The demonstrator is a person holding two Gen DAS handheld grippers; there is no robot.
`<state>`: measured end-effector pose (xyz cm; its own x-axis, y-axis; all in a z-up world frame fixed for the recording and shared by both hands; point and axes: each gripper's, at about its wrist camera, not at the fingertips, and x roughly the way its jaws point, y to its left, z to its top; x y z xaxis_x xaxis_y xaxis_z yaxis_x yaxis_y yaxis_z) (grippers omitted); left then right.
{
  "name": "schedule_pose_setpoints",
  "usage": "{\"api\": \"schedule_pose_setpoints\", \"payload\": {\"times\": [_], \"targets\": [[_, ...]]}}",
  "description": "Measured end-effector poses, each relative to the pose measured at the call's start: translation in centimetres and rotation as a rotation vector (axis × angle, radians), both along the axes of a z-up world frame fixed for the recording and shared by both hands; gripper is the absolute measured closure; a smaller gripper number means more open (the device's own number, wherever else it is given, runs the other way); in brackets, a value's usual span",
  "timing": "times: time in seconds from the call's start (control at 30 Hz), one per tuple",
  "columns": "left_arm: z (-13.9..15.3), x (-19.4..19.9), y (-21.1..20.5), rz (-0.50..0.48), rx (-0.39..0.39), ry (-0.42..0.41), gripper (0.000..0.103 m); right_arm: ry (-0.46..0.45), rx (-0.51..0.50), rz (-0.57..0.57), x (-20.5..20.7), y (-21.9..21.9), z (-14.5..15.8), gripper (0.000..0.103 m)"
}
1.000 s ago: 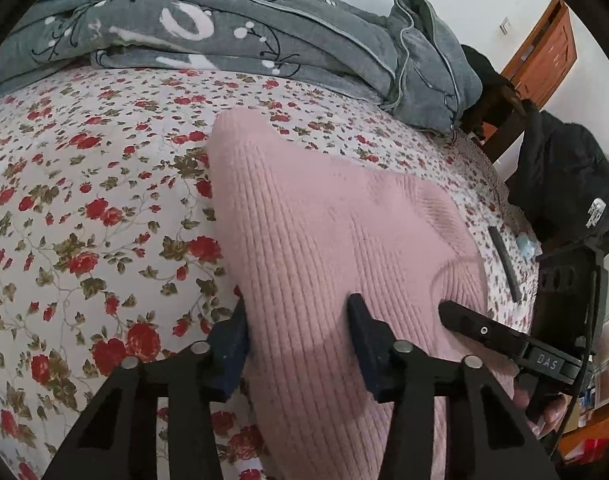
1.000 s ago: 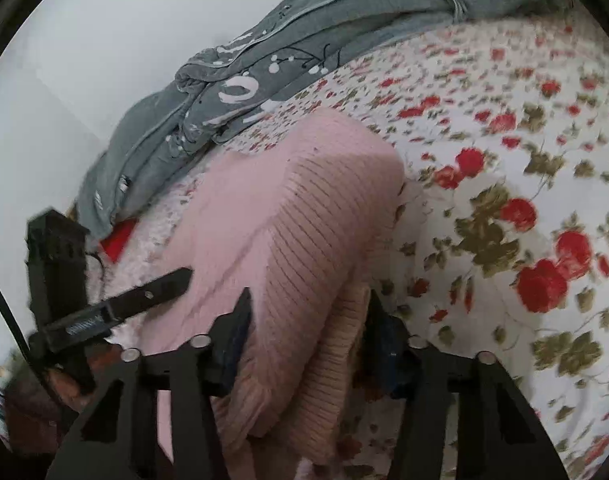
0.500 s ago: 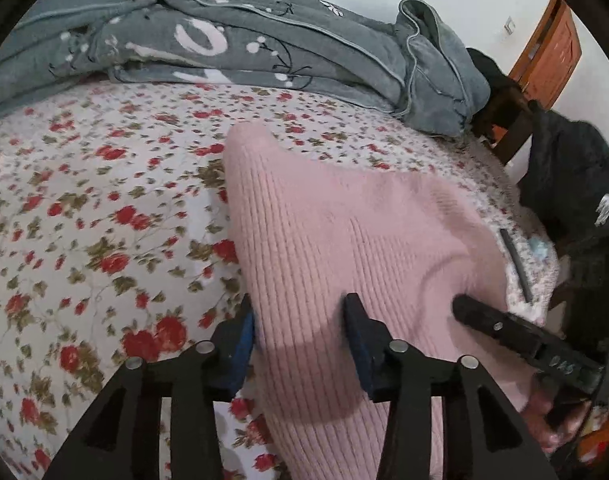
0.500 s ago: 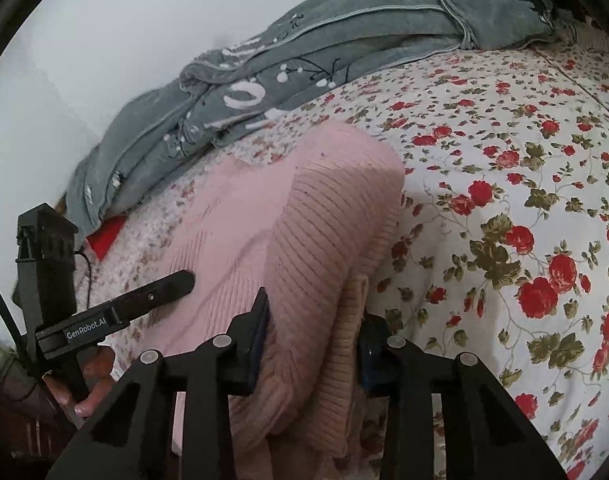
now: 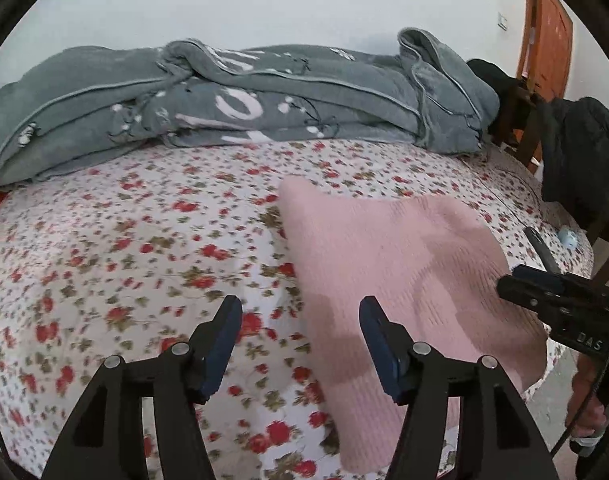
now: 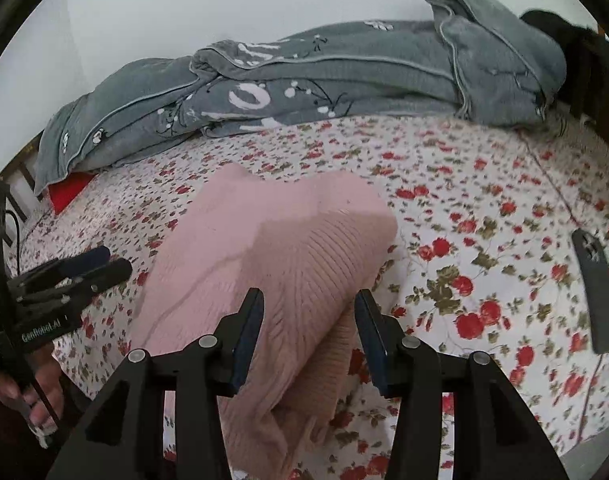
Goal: Fold small clothes
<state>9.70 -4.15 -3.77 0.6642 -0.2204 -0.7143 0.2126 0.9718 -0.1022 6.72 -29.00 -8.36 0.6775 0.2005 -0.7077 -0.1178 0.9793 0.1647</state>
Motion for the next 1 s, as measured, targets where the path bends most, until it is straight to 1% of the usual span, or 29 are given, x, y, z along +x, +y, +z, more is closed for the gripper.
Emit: {"api": "schedule_pose_setpoints", "payload": {"times": [0.13,0.23,0.37,0.63,0.73,0.8,0.83,0.93,1.0], "targets": [[0.6,-1.5,0.9,0.041,0.037,-0.040,0.034,-0.007,0.010,-0.003,-0.9,0.0,0.7,0.055],[0.8,-2.6,1.5,0.060,0.037,-0.052,0.034,-0.015,0.013,-0.015,-1.7,-0.2,1.1,0.053],[0.8,-3.7,2.2,0.072,0.030,-0.045,0.034,-0.028,0.028,-0.036,-3.0,-0.6,1.5,0.052],[0.5,-5.3,3.0,0.104,0.028,-0.030,0.032,-0.031,0.040,-0.057,-5.3,-1.1,1.2,0.051],[0.8,-5.8,3.1,0.114,0.033,-0.043,0.032,-0.036,0.019,-0.064,-6.0,-1.1,1.3,0.051],[0.8,-5.8,3.1,0.106,0.035,-0.025,0.032,-0.046,-0.013,-0.065,-6.4,-1.1,1.7,0.051],[0.6,-5.7,3.0,0.101,0.041,0.000,0.031,-0.054,-0.033,-0.069,-6.6,-1.2,2.0,0.050],[0.2,-5.6,3.2,0.121,0.075,0.027,0.031,-0.089,-0.087,-0.105,-7.2,-1.7,2.8,0.045],[0.3,-5.8,3.5,0.133,0.063,0.024,0.029,-0.118,-0.099,-0.127,-7.8,-2.1,3.3,0.043]]}}
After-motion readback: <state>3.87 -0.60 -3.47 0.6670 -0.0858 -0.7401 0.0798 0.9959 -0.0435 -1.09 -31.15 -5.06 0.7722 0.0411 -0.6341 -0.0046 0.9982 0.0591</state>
